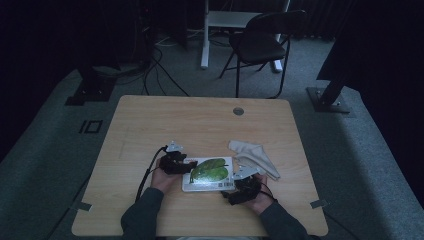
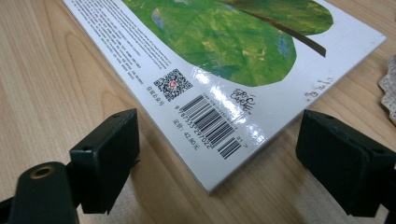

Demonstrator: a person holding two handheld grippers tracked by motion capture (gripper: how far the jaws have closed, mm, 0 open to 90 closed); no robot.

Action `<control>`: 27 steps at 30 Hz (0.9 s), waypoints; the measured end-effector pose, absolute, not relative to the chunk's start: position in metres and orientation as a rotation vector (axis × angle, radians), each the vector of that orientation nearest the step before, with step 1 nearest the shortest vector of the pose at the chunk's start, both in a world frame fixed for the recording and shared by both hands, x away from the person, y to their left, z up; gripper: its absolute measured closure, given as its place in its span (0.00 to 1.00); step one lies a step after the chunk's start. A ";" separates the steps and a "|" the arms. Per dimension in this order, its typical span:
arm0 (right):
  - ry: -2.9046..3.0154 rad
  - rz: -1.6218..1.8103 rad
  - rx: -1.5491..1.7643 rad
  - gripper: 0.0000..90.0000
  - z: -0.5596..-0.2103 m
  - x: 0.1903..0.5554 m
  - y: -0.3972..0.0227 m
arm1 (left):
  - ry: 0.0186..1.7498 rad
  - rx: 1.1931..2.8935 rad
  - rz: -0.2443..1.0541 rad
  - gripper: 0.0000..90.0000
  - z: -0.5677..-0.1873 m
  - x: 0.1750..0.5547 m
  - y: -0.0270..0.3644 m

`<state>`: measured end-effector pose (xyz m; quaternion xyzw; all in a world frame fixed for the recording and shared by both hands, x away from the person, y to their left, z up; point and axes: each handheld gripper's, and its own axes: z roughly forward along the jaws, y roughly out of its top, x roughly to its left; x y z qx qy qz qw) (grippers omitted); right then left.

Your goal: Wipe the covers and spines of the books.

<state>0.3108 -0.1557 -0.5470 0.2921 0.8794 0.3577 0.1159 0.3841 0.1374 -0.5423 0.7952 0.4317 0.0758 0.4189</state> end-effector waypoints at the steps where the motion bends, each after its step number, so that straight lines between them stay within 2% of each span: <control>1: 2.587 1.047 0.852 0.15 -0.546 0.311 -0.156 | 1.087 1.985 0.186 0.42 -0.542 0.384 0.138; 7: 2.596 1.052 0.850 0.12 -0.547 0.310 -0.155 | 1.067 1.988 0.198 0.41 -0.535 0.380 0.139; 19: 2.522 1.039 0.812 0.11 -0.545 0.308 -0.150 | 1.011 1.832 0.193 0.44 -0.511 0.370 0.144; 27: 2.457 1.009 0.704 0.10 -0.544 0.304 -0.139 | 1.008 1.803 0.196 0.45 -0.509 0.370 0.144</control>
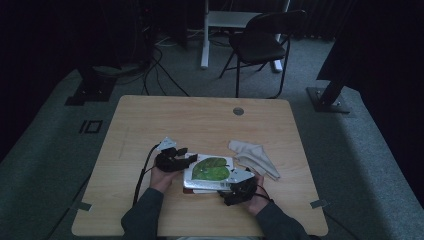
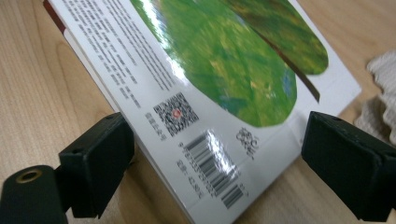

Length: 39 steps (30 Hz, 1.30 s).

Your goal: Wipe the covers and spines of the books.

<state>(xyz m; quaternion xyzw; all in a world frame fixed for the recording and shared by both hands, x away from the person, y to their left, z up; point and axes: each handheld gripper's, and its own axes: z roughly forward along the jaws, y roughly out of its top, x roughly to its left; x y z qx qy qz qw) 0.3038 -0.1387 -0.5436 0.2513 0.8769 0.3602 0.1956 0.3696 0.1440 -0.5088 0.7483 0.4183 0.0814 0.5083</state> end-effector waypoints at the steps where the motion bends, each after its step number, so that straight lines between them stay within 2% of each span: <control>1: 2.452 1.018 0.698 0.10 -0.544 0.304 -0.138 | 1.005 1.795 0.196 0.45 -0.508 0.369 0.144; 8: 2.451 1.082 0.689 0.18 -0.540 0.303 -0.133 | 1.002 1.823 0.196 0.45 -0.505 0.372 0.143; 12: 2.442 1.145 0.722 0.24 -0.537 0.302 -0.138 | 1.014 1.824 0.159 0.40 -0.508 0.372 0.143; 20: 2.431 1.140 0.713 0.24 -0.539 0.301 -0.137 | 1.008 1.859 0.054 0.36 -0.511 0.368 0.138; 28: 2.429 1.130 0.709 0.23 -0.540 0.300 -0.136 | 0.991 1.884 -0.033 0.45 -0.514 0.365 0.134; 39: 2.429 1.128 0.702 0.21 -0.540 0.301 -0.137 | 0.951 1.913 -0.029 0.53 -0.512 0.363 0.135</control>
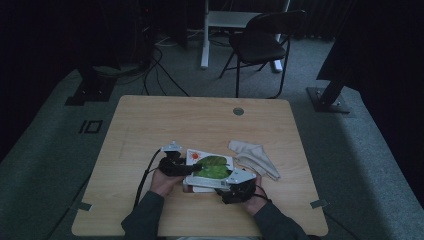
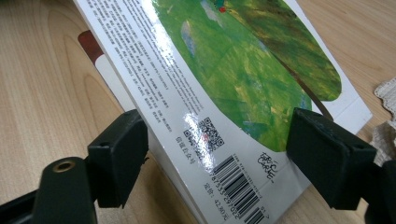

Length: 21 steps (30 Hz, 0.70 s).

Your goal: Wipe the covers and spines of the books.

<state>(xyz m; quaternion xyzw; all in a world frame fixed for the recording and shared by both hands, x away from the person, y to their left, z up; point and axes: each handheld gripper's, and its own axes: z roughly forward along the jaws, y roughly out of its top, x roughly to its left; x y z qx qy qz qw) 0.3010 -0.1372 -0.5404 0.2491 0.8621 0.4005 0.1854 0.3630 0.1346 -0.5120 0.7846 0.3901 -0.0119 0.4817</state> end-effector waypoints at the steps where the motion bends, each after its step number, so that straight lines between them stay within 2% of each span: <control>1: 2.428 1.122 0.710 0.21 -0.541 0.301 -0.137 | 0.952 1.915 -0.033 0.53 -0.512 0.363 0.135; 15: 2.461 1.128 0.791 0.18 -0.535 0.302 -0.164 | 0.936 1.931 -0.008 0.53 -0.509 0.362 0.139; 21: 2.449 1.222 0.865 0.18 -0.532 0.307 -0.170 | 0.899 1.921 0.007 0.57 -0.506 0.359 0.139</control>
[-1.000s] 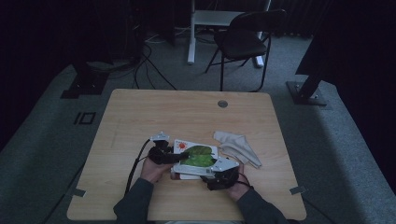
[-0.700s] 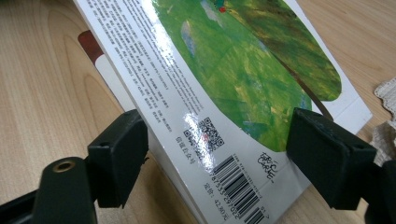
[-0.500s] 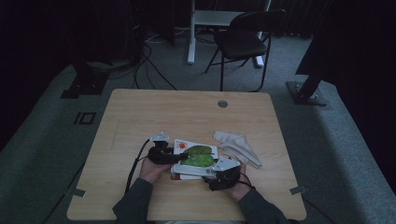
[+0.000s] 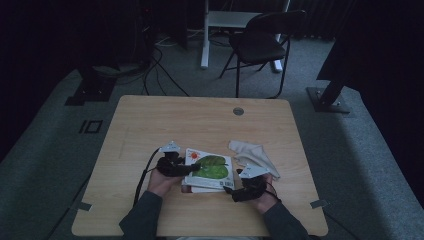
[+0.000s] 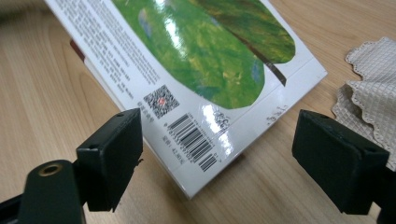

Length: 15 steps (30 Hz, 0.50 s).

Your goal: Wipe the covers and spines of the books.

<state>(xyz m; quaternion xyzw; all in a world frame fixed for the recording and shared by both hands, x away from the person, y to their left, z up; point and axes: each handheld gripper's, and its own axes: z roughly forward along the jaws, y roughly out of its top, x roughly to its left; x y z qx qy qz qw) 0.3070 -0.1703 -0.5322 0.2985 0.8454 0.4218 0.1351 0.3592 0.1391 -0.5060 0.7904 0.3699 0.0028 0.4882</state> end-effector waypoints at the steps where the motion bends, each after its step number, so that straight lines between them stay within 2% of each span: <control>1: 2.450 1.233 0.877 0.18 -0.532 0.308 -0.171 | 0.889 1.924 0.012 0.57 -0.505 0.359 0.140; 15: 2.435 1.263 0.961 0.18 -0.534 0.317 -0.173 | 0.831 1.944 0.061 0.59 -0.501 0.353 0.143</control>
